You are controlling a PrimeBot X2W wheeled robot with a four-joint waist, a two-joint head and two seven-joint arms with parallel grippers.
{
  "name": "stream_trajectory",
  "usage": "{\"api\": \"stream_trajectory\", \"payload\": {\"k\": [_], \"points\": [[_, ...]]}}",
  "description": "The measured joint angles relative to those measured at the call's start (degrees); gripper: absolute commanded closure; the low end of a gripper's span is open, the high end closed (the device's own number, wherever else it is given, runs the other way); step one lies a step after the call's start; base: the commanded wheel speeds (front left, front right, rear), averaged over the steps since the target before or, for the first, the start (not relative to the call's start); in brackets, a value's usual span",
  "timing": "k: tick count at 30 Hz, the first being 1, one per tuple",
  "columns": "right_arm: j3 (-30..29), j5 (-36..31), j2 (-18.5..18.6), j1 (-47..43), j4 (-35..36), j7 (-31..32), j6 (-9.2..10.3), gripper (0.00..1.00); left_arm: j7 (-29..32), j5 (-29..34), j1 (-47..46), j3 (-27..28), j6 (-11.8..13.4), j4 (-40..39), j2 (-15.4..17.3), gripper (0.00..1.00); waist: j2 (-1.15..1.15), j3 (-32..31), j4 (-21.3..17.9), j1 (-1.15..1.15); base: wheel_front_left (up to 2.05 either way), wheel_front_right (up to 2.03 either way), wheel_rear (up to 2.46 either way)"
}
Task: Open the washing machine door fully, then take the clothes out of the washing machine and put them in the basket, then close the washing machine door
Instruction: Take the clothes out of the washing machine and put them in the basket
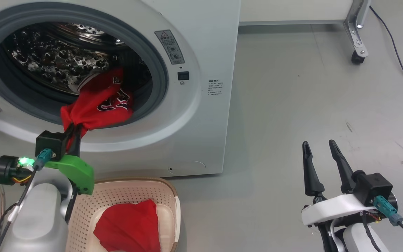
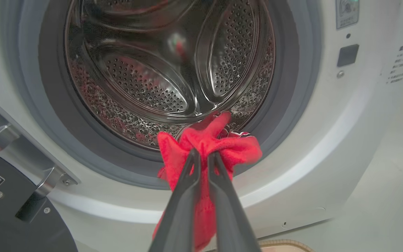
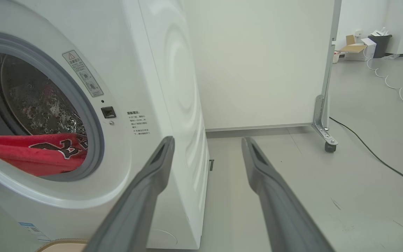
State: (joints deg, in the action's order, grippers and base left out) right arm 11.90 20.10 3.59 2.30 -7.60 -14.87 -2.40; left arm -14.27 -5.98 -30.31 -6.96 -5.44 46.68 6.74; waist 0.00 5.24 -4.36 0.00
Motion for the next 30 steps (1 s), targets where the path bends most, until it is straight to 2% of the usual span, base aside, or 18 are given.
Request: {"api": "stream_trajectory", "payload": {"k": [5,13,25,30], "points": [[-0.12,-0.12,-0.03,-0.6,0.18,0.0,-0.15,0.0,-0.1,0.01,1.3,0.13,0.0,-5.16,-0.2,1.0,0.0,-0.93,0.6,0.0,0.0,0.0,0.0],[-0.76,-0.54,-0.07,-0.82,0.68,0.01,-0.57,0.0,-0.13,0.03,2.05,1.89,0.19,-24.2,-0.37,1.0,0.0,-1.3,1.08,0.0,0.0,0.0,0.0],[-1.12,-1.08,-0.23,-1.69,0.82,0.0,-1.08,0.0,-0.19,1.38,5.74,2.88,0.62,-41.32,-0.41,1.0,0.0,-1.4,1.62,0.0,0.0,0.0,0.0],[-1.3,-1.08,-0.32,-1.75,0.81,0.0,-1.25,0.0,-0.48,1.55,8.24,2.96,0.62,-44.24,-0.53,1.0,0.0,-1.48,1.86,0.0,0.0,0.0,0.0]]}}
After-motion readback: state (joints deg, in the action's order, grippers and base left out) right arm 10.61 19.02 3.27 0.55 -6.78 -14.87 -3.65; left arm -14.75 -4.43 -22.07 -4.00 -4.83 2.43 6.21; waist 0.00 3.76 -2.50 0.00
